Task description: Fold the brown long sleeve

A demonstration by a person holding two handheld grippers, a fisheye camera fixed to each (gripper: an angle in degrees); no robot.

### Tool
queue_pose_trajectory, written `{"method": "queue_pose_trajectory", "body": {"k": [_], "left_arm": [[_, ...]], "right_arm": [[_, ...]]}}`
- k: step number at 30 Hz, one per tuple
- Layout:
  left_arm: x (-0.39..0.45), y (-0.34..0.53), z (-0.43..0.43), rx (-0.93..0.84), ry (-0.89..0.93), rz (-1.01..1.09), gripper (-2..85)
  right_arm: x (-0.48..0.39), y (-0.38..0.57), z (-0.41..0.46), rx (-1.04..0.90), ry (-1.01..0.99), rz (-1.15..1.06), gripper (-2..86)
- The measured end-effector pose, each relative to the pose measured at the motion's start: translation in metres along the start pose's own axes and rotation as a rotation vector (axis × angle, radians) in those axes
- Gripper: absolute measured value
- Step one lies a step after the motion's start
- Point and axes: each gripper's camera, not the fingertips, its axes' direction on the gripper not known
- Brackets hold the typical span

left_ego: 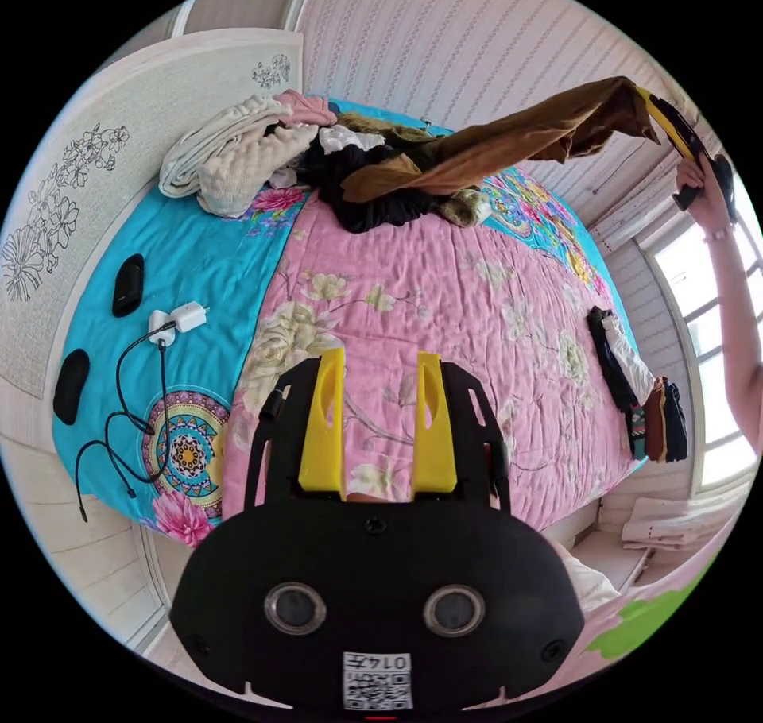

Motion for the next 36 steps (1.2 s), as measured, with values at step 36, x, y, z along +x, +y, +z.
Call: {"method": "queue_pose_trajectory", "body": {"k": [36], "left_arm": [[0.275,0.198,-0.122,0.276,-0.234,0.523,-0.8]], "right_arm": [[-0.205,0.242,-0.551,-0.092,0.317,0.020,0.9]]}}
